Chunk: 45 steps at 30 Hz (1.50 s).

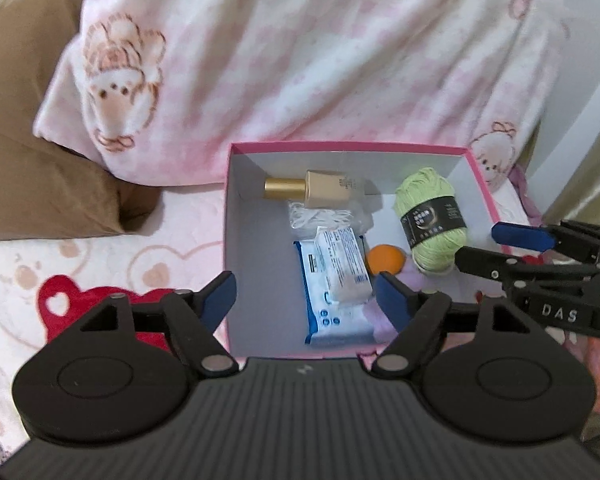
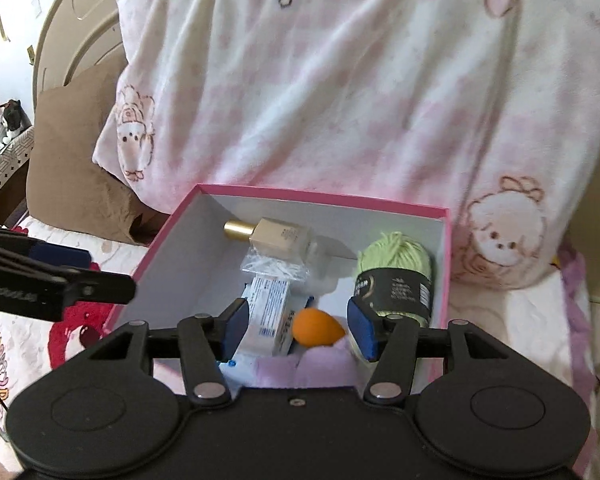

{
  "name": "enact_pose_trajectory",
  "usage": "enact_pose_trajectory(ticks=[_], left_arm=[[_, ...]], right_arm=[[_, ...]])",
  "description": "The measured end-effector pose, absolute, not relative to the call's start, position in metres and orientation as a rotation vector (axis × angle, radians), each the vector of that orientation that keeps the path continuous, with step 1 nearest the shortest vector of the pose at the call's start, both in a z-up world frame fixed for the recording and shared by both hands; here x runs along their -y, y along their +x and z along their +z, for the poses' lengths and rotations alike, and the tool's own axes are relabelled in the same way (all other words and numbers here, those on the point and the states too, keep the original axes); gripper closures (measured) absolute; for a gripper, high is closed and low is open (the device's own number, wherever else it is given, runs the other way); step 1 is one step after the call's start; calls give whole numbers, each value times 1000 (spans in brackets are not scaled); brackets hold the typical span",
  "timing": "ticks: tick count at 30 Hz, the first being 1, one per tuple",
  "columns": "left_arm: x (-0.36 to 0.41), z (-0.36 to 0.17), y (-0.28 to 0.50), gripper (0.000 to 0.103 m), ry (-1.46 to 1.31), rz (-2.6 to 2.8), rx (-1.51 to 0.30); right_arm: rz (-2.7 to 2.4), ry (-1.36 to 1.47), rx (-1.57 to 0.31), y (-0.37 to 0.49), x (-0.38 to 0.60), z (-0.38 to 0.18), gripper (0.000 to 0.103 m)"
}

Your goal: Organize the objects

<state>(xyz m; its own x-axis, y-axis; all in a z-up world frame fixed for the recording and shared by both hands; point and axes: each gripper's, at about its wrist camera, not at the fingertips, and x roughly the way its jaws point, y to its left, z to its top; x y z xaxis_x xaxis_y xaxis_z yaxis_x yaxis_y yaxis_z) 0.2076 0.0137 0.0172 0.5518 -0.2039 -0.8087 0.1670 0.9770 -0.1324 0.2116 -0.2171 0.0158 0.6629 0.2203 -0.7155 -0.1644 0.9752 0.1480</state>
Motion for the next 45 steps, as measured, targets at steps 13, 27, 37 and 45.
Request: enact_pose_trajectory(ticks=[13, 27, 37, 45], left_arm=[[-22, 57, 128, 6, -18, -163, -993], [-30, 30, 78, 6, -45, -132, -1027], [-34, 17, 73, 6, -19, -137, -1045], [-35, 11, 75, 6, -8, -119, -1063]], right_arm=[[207, 74, -771, 131, 200, 65, 30], [100, 73, -836, 82, 195, 46, 15], [22, 50, -871, 77, 191, 35, 11], [-7, 59, -905, 76, 188, 29, 10]])
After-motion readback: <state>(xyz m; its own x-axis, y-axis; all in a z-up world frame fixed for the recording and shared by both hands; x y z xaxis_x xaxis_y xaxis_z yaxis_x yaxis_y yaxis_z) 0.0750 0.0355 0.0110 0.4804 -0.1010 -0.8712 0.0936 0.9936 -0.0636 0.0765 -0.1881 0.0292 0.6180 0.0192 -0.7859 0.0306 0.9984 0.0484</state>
